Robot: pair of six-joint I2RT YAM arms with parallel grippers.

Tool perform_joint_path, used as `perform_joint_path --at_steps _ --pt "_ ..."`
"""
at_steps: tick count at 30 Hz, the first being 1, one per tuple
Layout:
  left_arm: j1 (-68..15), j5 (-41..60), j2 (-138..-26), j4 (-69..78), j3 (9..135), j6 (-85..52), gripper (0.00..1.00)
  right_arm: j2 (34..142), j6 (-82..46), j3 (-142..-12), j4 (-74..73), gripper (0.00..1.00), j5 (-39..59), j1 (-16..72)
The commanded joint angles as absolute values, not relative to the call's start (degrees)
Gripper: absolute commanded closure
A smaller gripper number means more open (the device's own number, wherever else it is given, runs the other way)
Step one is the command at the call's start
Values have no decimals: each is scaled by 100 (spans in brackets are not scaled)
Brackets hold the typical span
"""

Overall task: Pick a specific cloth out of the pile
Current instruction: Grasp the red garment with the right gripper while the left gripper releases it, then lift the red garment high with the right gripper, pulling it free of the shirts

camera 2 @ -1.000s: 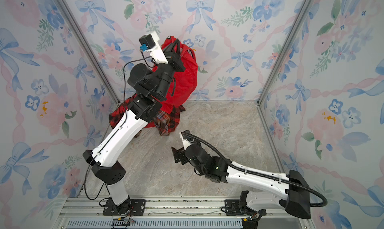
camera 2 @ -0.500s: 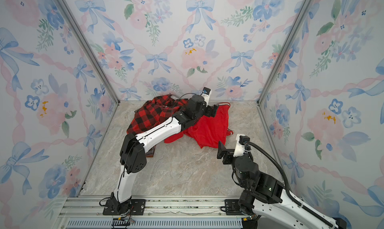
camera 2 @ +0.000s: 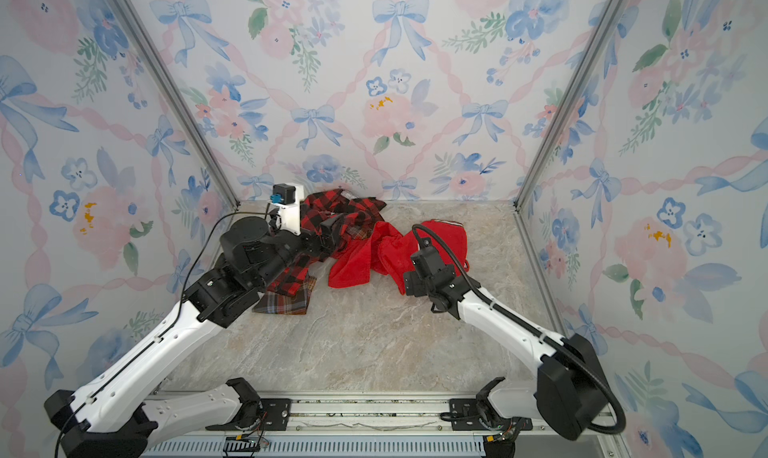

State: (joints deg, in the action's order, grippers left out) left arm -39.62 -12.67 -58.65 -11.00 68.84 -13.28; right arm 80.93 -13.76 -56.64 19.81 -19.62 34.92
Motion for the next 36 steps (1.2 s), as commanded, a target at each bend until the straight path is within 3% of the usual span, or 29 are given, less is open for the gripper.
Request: perform_joint_path --at_steps 1,5,7,8,10,12,14,27,32,36 --pt "-3973 -1130 -5278 -1934 6059 -1935 2 8916 -737 -6278 1391 3 -1611 3502" --pt "-3955 -1142 -4468 -1934 5572 -2281 2 10020 -663 -7027 1533 1 -1607 3498" --pt "-3955 -1124 -4301 -1942 5458 -2366 2 10501 -654 -7369 1689 6 -1554 3497" --pt "-3955 -1145 -4250 -1942 5416 -2397 2 10728 -658 -7558 1774 14 -1503 3494" --pt "-3955 -1189 -4208 -1942 5380 -2395 2 11106 -619 -7939 1914 43 -1266 3480" --pt "-3955 -1288 -4168 -1947 5348 -2401 2 11377 -534 -8413 1951 81 -1044 3505" --pt "-3949 -1335 -4135 -1938 5334 -2382 2 11594 -332 -9145 2257 100 -1021 3616" --pt "-3936 -1501 -4016 -1941 5109 -2430 2 12138 448 -15369 3856 100 -1698 4016" --pt "-3929 -1529 -4033 -1934 5029 -2450 2 11059 562 -14541 1779 100 -1969 3905" --pt "-3929 -1493 -4012 -1931 4945 -2535 2 10696 760 -14953 1220 100 -2831 3619"
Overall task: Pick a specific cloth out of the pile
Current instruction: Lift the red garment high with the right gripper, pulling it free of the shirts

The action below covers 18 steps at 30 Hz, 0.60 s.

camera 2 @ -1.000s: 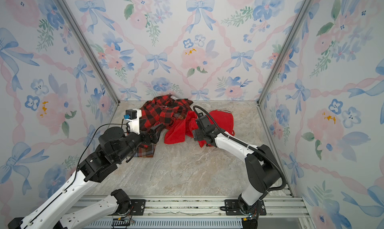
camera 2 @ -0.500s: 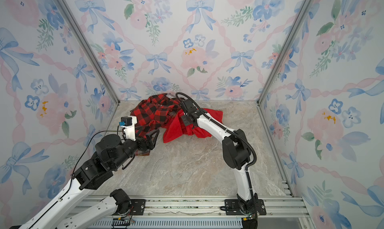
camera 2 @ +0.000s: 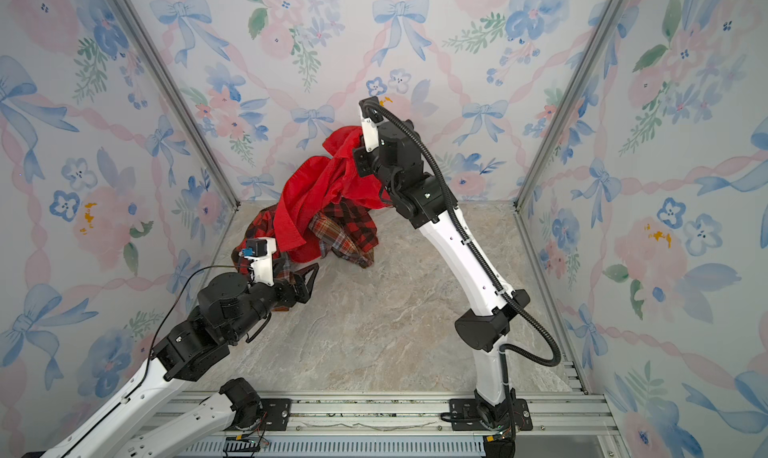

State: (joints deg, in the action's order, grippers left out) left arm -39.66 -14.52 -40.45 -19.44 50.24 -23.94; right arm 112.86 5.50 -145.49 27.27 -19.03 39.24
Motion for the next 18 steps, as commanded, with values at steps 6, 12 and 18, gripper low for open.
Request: perform_joint_path --at_steps 6,12,18 --pt "-3929 -1599 -4000 -1925 4778 -2531 2 10145 -1307 -15164 1465 100 -2536 2027" --pt "-3929 -1609 -4123 -1883 4633 -2610 2 9588 -4797 -14739 1933 100 -1909 158" --pt "-3929 -1504 -4171 -1802 4511 -2680 2 9780 -3850 -15189 3177 100 -2356 101"
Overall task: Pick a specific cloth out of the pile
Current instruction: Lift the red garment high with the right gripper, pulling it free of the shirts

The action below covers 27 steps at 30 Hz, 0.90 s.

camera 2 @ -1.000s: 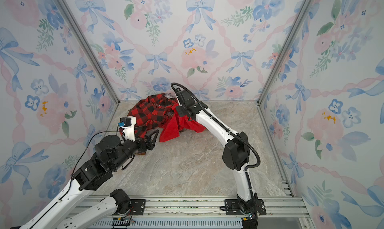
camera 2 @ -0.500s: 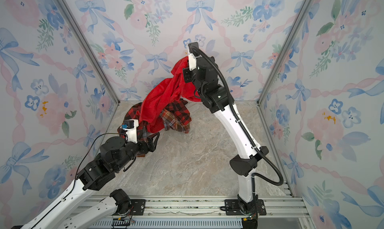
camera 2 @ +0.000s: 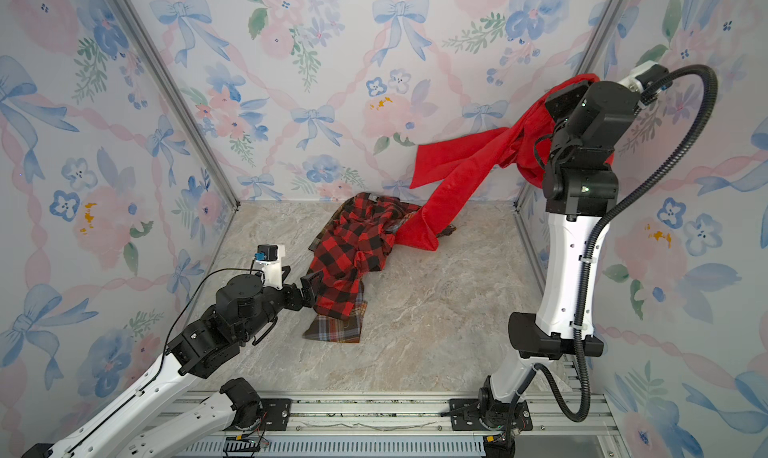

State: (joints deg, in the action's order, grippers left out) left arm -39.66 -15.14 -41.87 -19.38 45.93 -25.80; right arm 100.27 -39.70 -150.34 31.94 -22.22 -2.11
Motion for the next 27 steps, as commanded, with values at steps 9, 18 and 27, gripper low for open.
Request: perform_joint_path --at_steps 9,18,27 --pt "-3920 -1516 -4069 -1775 4447 -2672 2 8502 -2624 -11111 1993 100 -1761 692" --pt "-3918 -1426 -3941 -1780 4472 -2707 2 10701 -2286 -13942 3049 100 -937 2328" --pt "-3902 -1534 -3831 -1793 4435 -2551 2 11873 -3720 -15923 958 100 -95 2899"
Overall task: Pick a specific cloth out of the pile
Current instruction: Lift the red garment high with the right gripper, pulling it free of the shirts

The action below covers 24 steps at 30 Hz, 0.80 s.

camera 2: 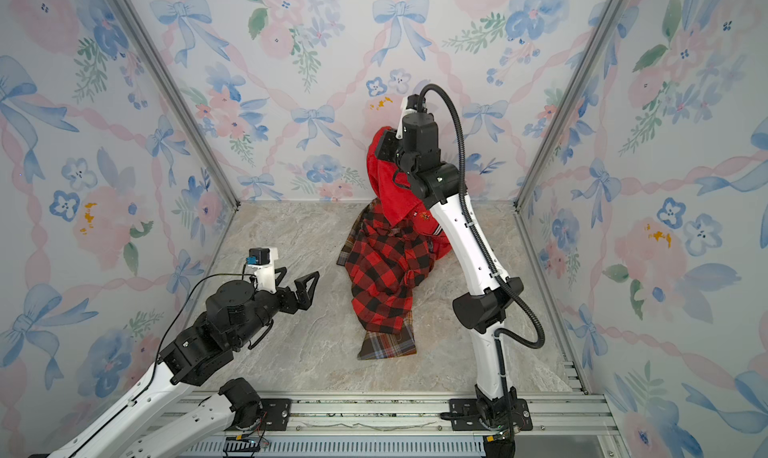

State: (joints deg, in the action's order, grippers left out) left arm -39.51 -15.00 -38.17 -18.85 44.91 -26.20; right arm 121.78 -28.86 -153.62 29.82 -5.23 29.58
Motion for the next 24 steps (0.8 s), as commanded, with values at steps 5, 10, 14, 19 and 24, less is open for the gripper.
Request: perform_joint_path --at_steps 5,10,14,19,24 --pt "-3899 -1579 -3993 -1789 4454 -2557 2 11670 -4009 -15920 -1544 100 -124 3155" --pt "-3899 -1610 -4066 -1774 4480 -2558 2 10723 -2729 -15386 -2929 100 -1229 3462" --pt "-3896 -1688 -4120 -1741 4496 -2549 2 10441 -2916 -15912 -2931 100 -2243 3001" --pt "-3894 -1601 -4262 -1654 4493 -2660 2 9823 -4414 -15544 -2147 100 -2950 1324" --pt "-3894 -1493 -4307 -1626 4448 -2758 2 9571 -4048 -15442 -1642 100 -2770 468"
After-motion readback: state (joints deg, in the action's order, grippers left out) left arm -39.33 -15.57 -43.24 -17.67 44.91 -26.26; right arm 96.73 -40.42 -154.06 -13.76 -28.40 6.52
